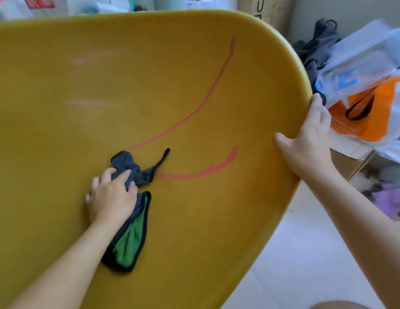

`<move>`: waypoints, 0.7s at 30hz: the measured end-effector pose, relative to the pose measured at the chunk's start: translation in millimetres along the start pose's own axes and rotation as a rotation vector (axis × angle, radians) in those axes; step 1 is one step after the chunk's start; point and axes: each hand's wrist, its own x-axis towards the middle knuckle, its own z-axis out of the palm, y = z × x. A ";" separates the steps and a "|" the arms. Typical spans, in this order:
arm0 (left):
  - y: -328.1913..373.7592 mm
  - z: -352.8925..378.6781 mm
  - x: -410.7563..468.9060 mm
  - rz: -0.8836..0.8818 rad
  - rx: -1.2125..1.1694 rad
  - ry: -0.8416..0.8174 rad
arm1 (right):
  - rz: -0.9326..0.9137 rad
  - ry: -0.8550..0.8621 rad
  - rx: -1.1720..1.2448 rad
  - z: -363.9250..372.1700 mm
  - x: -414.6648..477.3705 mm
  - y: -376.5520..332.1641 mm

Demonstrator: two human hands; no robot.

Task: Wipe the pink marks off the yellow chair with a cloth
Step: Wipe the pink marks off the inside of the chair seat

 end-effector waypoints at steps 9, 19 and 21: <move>56.8 19.5 -17.1 0.402 -0.047 -0.051 | 0.038 -0.034 0.060 2.0 1.3 1.1; 120.7 24.0 -53.0 0.738 -0.227 -0.078 | -0.002 0.021 0.143 9.3 3.2 14.3; 88.5 29.1 -3.9 0.465 -0.062 0.005 | -0.002 0.018 0.163 9.7 3.9 15.0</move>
